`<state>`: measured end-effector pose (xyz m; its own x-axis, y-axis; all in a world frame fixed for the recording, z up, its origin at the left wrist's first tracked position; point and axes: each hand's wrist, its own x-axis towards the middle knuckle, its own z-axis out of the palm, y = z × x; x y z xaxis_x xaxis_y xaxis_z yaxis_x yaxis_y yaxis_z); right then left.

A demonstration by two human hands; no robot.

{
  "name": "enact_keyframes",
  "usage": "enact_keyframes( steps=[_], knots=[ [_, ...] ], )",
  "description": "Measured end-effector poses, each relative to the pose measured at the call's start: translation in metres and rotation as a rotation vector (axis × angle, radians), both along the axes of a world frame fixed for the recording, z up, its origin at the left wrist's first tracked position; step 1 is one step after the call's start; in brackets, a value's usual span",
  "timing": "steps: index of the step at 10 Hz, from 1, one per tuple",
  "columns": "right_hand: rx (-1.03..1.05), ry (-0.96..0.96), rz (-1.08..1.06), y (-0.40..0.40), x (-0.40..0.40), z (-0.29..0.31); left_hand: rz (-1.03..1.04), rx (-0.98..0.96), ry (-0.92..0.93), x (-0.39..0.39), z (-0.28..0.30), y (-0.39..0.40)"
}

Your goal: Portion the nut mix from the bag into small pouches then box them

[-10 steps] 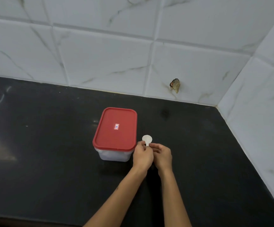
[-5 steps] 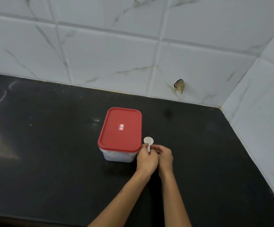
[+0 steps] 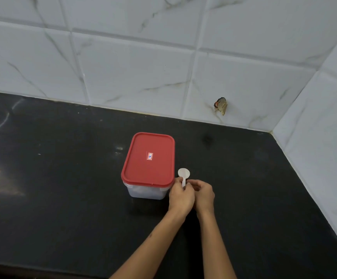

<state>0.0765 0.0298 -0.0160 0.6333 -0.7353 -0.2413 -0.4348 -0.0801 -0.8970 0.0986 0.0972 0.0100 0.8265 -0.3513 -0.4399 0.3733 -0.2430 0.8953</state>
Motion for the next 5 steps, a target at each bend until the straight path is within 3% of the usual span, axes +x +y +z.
enact_keyframes(
  steps=[2,3,5],
  knots=[
    [-0.048,0.015,-0.012,-0.001,0.000,0.004,-0.011,-0.002,-0.042,-0.003,0.000,0.001],
    [-0.114,-0.059,-0.043,0.000,-0.002,0.010,-0.004,-0.050,-0.160,-0.010,0.004,0.002],
    [-0.240,-0.317,-0.184,0.000,0.001,0.047,0.043,-0.144,-0.694,-0.018,0.032,0.008]
  ],
)
